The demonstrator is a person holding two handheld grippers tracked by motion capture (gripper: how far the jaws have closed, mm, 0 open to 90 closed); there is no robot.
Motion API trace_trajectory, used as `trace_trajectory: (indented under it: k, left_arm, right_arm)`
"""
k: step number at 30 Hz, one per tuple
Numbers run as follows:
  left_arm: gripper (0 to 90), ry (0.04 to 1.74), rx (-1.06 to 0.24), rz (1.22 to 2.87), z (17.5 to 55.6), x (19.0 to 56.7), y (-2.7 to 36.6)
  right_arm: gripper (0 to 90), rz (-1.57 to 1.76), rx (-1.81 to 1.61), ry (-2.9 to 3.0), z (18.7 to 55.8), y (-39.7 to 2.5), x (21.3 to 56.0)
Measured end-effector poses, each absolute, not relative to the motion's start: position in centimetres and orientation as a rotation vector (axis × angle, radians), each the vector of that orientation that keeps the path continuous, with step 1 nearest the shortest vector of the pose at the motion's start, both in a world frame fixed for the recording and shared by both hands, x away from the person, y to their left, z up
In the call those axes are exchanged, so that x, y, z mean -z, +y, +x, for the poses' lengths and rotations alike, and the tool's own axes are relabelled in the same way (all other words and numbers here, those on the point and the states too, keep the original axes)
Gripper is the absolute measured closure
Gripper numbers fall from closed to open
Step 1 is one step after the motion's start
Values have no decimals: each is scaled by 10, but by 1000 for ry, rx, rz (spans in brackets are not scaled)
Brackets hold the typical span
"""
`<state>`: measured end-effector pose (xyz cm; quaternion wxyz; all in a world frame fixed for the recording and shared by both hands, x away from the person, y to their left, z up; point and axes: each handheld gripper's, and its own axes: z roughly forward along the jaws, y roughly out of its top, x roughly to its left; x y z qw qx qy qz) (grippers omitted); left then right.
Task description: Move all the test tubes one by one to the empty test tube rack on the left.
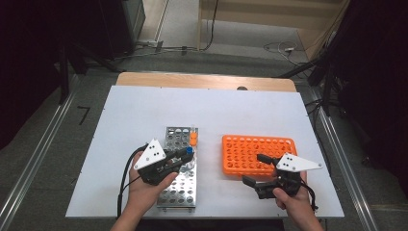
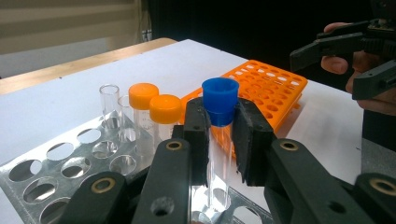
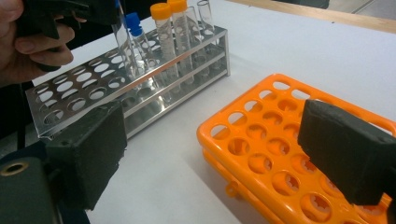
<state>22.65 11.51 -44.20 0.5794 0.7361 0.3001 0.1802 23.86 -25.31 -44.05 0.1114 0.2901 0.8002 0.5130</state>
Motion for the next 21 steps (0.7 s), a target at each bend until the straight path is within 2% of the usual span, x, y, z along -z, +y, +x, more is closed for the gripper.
trace_trajectory:
  k: [21]
  left_arm:
    - [759,728,-431,1803,221,434,110]
  right_arm:
    - [68,895,-1491,2319,243,-263,441]
